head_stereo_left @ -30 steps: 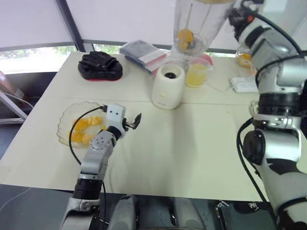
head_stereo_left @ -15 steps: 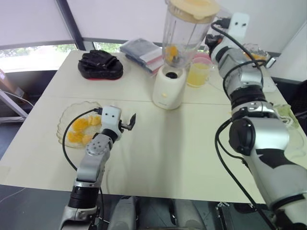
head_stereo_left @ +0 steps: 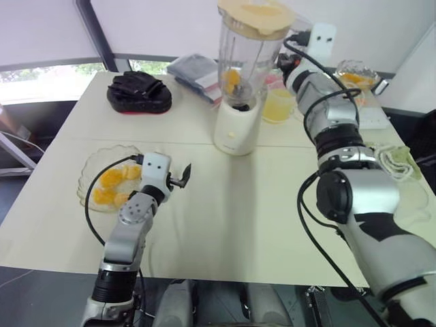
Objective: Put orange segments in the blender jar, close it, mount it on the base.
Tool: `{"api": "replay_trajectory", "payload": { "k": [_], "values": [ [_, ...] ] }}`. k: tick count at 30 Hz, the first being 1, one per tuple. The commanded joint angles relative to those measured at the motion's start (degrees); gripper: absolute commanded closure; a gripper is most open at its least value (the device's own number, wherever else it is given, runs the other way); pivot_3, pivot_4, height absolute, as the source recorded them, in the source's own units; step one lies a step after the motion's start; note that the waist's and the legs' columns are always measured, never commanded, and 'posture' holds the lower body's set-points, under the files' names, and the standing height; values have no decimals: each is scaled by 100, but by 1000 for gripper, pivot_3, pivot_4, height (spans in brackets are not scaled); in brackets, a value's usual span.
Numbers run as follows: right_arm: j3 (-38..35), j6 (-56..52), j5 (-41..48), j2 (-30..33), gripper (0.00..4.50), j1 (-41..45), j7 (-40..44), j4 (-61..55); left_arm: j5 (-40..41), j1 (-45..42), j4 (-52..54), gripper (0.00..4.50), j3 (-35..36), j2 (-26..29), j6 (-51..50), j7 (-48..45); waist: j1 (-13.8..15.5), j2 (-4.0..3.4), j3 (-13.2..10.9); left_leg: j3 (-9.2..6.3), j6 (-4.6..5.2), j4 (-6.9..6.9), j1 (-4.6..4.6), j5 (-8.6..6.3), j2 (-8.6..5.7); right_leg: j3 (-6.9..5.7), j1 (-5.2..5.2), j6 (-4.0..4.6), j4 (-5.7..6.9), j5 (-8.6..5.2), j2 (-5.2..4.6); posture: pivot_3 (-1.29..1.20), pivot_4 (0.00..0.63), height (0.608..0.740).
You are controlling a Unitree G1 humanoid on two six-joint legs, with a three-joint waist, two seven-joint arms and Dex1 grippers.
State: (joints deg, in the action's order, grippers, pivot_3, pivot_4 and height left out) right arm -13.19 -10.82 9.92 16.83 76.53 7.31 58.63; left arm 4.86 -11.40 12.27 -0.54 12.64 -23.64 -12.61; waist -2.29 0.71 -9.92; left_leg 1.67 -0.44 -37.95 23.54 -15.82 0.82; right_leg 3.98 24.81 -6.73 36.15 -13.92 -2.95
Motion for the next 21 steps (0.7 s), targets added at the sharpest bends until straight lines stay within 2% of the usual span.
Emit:
{"api": "replay_trajectory", "payload": {
  "k": [1, 21],
  "values": [
    [84, 40, -67, 133, 3648, 54, 23, -713, 1, -41, 215, 31, -5, 57, 6, -68, -20, 0, 0, 0, 0, 0, 0, 0, 0, 0, 0, 0, 0, 0, 0, 0, 150, 740],
    [103, -1217, 51, 42, 3648, -447, -59, -2097, -70, -174, 73, 31, -99, 255, 66, -448, -25, 0, 0, -4, -6, 0, 0, 3, 0, -2, 1, 0, 6, 0, 0, 0, 150, 740]
  ]
}}
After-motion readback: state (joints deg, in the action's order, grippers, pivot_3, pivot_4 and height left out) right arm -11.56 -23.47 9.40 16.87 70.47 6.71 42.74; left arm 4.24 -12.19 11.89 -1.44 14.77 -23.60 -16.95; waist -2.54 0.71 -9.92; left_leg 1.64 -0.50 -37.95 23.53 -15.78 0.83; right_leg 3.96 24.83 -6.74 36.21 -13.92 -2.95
